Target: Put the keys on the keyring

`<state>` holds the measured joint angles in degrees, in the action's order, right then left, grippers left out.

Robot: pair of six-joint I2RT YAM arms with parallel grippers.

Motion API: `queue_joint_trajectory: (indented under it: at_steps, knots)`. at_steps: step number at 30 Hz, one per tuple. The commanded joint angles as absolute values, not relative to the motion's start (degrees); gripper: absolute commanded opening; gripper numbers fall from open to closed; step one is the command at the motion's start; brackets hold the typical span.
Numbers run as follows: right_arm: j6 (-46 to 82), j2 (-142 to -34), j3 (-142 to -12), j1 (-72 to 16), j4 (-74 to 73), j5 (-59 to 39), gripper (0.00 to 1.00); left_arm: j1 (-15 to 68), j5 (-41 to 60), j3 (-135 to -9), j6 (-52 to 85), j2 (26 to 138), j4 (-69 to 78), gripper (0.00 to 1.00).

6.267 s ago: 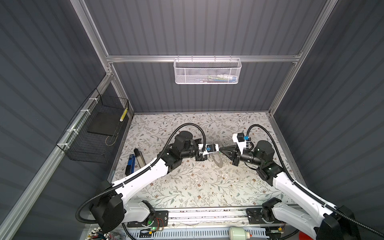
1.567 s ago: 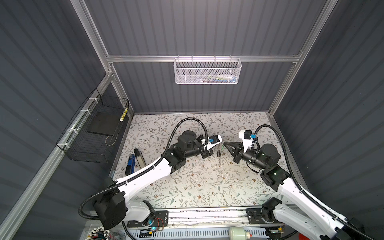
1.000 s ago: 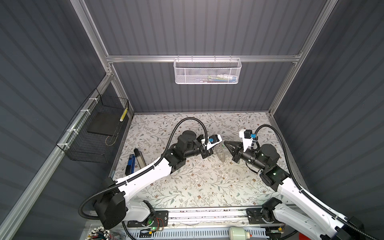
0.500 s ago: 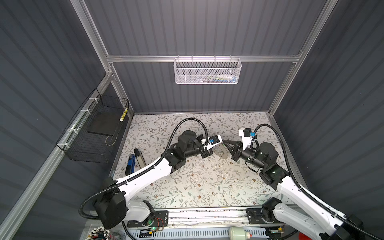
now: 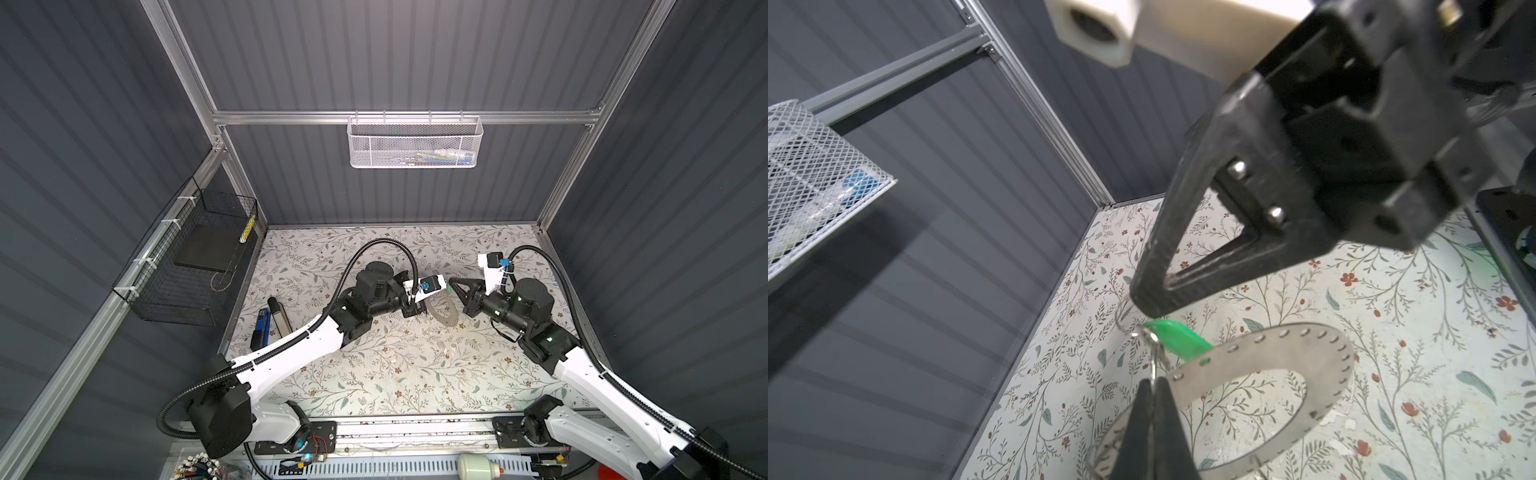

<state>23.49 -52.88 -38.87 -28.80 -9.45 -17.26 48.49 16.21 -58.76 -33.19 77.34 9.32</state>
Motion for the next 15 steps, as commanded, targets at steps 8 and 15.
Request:
queue_joint_trajectory:
  at_steps: [8,15]
  knots:
    - [22.0,-52.4,-40.4,-29.2,-5.3,-15.7,0.00,48.8,17.8,-59.0,-32.9,75.8,11.9,0.00]
    - [21.0,-54.6,-38.4,-28.7,-0.7,-14.7,0.00,47.1,22.8,-57.2,-32.1,74.1,8.9,0.00]
